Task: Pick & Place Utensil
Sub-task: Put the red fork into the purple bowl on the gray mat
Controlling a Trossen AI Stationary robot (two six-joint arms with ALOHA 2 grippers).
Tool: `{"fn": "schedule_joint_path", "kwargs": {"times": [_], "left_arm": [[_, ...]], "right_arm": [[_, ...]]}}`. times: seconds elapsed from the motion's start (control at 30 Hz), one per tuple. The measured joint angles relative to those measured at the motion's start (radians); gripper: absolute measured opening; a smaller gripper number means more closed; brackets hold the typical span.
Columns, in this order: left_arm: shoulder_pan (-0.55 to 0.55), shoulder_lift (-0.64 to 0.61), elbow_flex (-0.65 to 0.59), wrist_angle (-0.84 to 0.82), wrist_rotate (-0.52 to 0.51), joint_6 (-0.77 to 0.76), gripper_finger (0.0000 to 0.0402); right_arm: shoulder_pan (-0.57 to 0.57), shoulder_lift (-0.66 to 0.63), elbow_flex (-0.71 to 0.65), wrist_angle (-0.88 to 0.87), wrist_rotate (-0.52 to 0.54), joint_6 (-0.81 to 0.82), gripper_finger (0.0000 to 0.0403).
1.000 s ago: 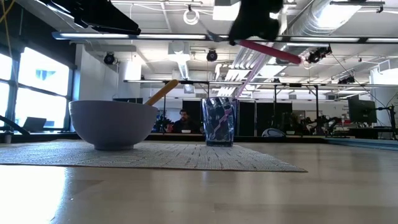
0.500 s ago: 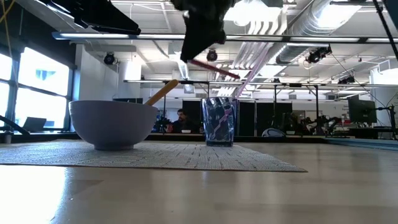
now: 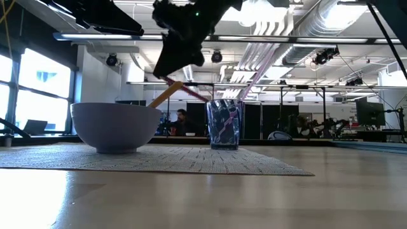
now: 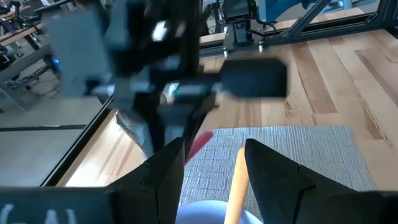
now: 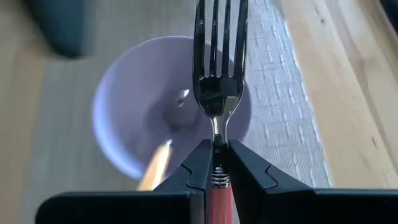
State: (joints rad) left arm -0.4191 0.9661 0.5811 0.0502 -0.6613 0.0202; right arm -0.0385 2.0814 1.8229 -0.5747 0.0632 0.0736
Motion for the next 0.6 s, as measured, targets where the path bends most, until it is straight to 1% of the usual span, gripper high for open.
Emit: {"fn": "schedule_joint_path", "kwargs": {"times": [0.23,0.43,0.6], "left_arm": [[0.0,0.0,0.0,0.0,0.0,0.0,0.0166],[0.0,0.0,0.0,0.0,0.0,0.0,0.0166],[0.0,0.0,0.0,0.0,0.0,0.0,0.0166]], "right_arm": [[0.0,0.047,0.0,0.072,-0.053,-0.004,0.0041],[-0.004,0.086,0.0,0.155,-0.107,-0.004,0.0035],[-0.008,0.102,-0.001,0.168,-0.115,-0.004,0.0038]]}}
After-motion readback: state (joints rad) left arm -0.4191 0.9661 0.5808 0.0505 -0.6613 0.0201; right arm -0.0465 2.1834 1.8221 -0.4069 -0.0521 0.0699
